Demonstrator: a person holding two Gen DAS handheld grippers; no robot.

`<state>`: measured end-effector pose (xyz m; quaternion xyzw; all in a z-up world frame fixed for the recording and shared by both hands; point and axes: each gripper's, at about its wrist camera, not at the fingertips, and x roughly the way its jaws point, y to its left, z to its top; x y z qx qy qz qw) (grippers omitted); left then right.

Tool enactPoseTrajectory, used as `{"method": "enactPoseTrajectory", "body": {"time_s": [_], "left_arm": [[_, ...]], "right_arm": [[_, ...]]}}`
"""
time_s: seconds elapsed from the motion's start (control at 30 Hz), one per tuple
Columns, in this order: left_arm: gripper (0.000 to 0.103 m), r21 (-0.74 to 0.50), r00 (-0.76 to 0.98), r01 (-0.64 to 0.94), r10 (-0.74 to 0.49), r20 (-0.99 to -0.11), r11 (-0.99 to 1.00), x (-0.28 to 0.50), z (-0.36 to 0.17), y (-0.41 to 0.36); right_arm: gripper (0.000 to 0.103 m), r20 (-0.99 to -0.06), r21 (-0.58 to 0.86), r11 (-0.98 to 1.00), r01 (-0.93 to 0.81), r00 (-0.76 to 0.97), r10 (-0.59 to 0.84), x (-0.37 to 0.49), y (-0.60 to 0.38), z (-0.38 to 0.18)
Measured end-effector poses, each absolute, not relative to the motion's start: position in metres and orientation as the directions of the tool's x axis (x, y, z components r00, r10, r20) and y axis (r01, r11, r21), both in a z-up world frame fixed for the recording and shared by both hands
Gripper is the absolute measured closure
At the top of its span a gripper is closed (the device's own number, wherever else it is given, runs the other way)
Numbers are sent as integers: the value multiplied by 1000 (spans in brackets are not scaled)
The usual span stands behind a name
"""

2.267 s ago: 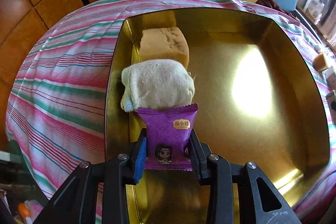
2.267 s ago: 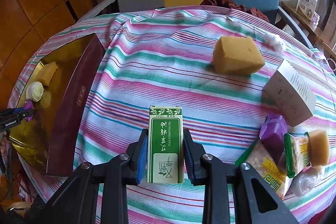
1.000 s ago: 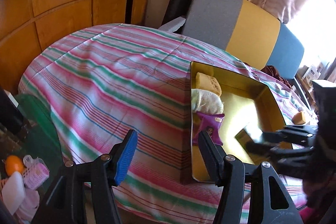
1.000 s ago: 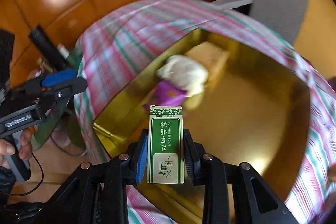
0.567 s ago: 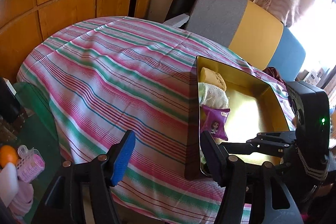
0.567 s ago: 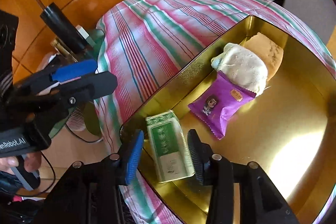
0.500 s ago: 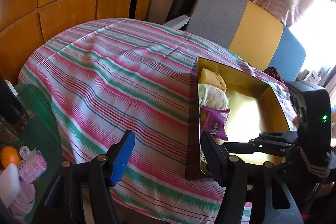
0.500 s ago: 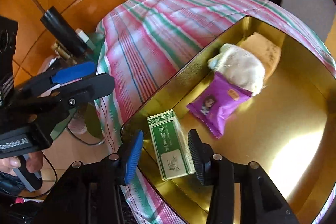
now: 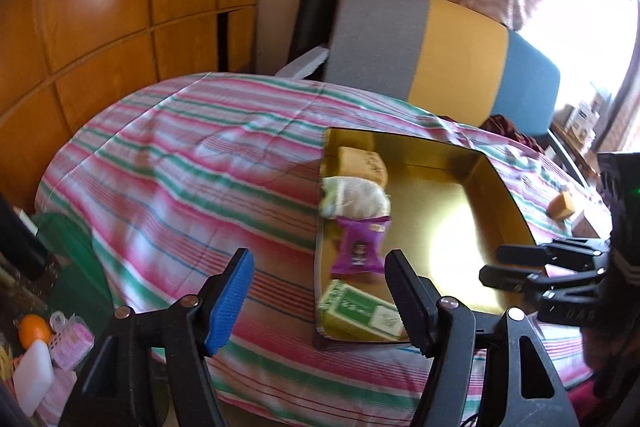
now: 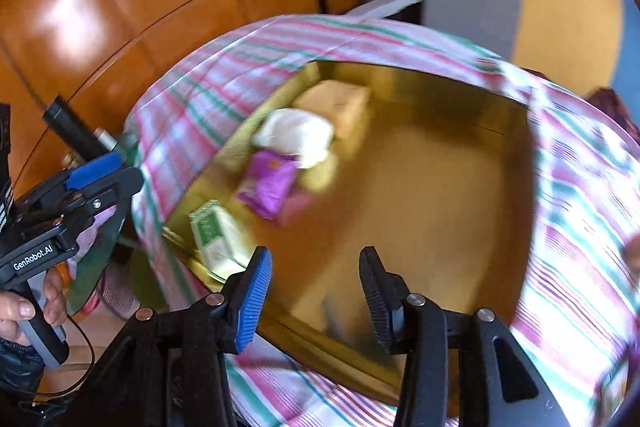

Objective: Organize objects
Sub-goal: 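Lower the green box into the tray and open the right gripper, then move both grippers back toward the remaining items on the table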

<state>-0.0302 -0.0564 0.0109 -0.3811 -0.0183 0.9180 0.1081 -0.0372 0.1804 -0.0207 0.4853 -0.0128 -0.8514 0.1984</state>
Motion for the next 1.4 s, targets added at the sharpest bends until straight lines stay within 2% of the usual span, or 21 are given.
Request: {"method": "enactPoseTrajectory", "body": {"time_s": [0.6,0.7,0.9,1.0,1.1,1.27,1.4], "left_arm": [[29,-1,-628,-477,341,-699,-879,-26,30,74],[29,18,-609,-520,356,-708,-854,-27,31,100],[29,17,-555,-616,419,-718,-787,-30,39,160],[29,15,-528,-656,444,-724,-755,-35,43,193],[29,19,-498,-689,454,-739,-725,-40,42,231],[29,34,-445,-739,450,-774,-673,-52,32,295],[25,91,-425,-784,425,-799,-614,-62,16,346]], "right_arm": [[52,-773,185,-968,-171,-633,-37,32,406,9],[45,-762,184,-947,-263,-647,32,41,442,11],[44,-736,203,-852,-482,-649,192,63,515,8],[44,-721,267,-774,-574,-652,235,79,545,1],[44,-724,340,-705,-622,-652,226,91,565,-7],[44,-726,385,-654,-651,-651,220,102,577,-11],[43,-731,425,-627,-653,-656,188,106,582,-16]]}}
